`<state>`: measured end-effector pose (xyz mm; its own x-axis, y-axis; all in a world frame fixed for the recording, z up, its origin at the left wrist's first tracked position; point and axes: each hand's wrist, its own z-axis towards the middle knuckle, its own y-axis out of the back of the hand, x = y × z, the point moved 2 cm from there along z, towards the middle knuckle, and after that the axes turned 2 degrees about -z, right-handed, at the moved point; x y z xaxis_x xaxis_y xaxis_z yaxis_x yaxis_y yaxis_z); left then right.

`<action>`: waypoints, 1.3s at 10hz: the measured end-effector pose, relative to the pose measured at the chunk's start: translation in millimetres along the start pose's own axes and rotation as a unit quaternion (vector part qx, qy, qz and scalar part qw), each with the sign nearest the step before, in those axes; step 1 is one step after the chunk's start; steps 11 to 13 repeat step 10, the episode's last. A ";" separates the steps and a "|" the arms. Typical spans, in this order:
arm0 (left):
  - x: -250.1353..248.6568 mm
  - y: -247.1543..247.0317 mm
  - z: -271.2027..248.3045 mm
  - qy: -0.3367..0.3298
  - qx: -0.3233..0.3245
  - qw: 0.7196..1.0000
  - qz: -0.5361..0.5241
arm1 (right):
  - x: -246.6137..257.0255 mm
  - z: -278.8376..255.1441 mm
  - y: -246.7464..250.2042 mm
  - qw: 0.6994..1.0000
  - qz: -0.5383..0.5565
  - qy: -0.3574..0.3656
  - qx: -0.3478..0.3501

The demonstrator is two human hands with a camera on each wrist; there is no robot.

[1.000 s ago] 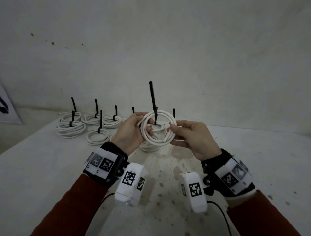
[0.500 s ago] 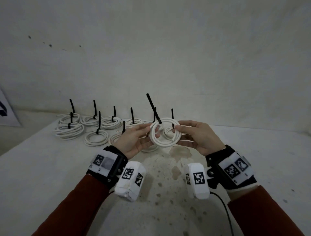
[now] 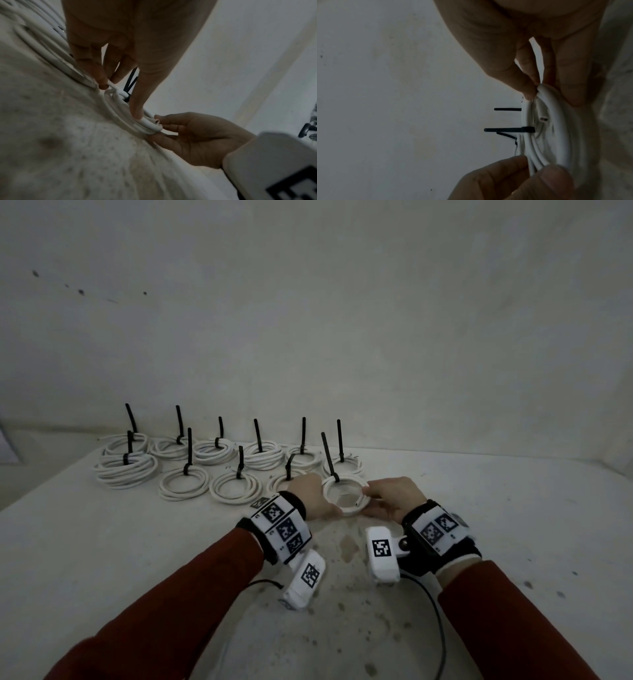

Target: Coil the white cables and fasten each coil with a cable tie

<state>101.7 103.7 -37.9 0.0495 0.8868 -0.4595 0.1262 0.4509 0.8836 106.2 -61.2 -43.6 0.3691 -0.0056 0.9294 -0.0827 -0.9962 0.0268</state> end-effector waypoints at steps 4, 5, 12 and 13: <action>-4.1 3.0 7.8 -0.004 0.031 0.996 0.084 | 6.2 17.9 12.5 0.962 -0.266 0.045 -0.033; -6.4 3.8 4.9 0.004 0.040 0.995 0.090 | 9.4 16.0 12.2 0.949 -0.308 0.060 -0.032; 11.4 27.4 -51.3 -0.068 -0.044 0.996 -0.048 | 10.7 -47.9 37.1 0.924 -0.348 0.159 0.019; 11.4 27.4 -51.3 -0.068 -0.044 0.996 -0.048 | 10.7 -47.9 37.1 0.924 -0.348 0.159 0.019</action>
